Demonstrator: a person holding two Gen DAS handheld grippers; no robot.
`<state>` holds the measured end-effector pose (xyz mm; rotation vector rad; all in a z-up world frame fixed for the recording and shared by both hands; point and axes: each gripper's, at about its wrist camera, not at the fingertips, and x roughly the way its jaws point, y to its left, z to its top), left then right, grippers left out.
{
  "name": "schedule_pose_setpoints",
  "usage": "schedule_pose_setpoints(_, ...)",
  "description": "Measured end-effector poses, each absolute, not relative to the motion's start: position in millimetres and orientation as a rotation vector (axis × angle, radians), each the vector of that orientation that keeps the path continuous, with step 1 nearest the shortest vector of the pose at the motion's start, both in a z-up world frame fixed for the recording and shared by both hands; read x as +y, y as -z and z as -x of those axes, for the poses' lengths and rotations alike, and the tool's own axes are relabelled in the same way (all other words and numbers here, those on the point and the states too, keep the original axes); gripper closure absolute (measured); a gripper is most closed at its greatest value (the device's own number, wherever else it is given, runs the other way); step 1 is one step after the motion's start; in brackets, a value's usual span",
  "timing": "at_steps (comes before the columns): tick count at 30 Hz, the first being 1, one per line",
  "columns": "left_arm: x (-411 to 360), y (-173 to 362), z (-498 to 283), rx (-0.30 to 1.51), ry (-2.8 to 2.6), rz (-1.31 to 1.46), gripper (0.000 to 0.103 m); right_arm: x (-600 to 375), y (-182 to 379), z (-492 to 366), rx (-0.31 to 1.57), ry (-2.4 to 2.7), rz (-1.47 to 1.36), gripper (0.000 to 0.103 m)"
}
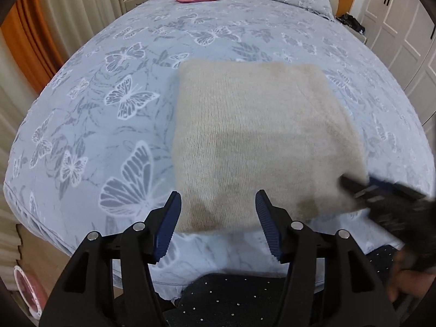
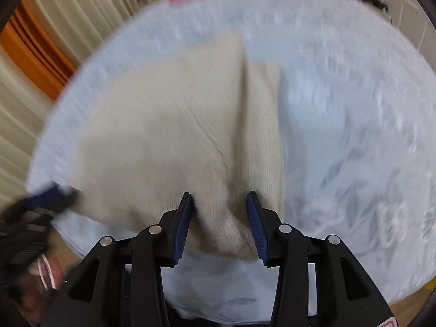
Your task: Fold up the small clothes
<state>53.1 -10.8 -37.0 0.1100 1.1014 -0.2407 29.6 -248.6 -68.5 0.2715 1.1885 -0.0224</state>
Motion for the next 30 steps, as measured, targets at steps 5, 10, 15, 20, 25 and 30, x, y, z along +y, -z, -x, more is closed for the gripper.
schedule_pose_setpoints(5,-16.3,45.1,-44.6,1.097,0.216,-0.156,0.048,-255.1,52.9,-20.6,1.151,0.01,-0.31,0.056)
schedule_pose_setpoints(10,-14.5,51.9,-43.1,1.112,0.212,-0.148,0.047,-275.8,37.6,-12.0,1.078,0.049,-0.344,0.026)
schedule_pose_setpoints(15,-12.7,54.2,-42.1,1.12,0.207,-0.136,0.047,-290.7,70.2,-27.4,1.163,0.041,-0.504,0.026)
schedule_pose_setpoints(20,-6.5,60.0,-46.5,1.15,0.207,-0.104,0.047,-291.3,102.1,-37.9,1.213,0.002,-0.627,0.019)
schedule_pose_setpoints(25,21.7,60.1,-65.6,1.161,0.262,0.123,0.031,-297.4,104.5,-47.2,1.199,-0.01,-0.673,0.014)
schedule_pose_setpoints(30,58.1,91.2,-114.7,1.265,0.239,0.422,0.027,-296.1,98.6,-50.5,1.156,-0.074,-0.712,0.054)
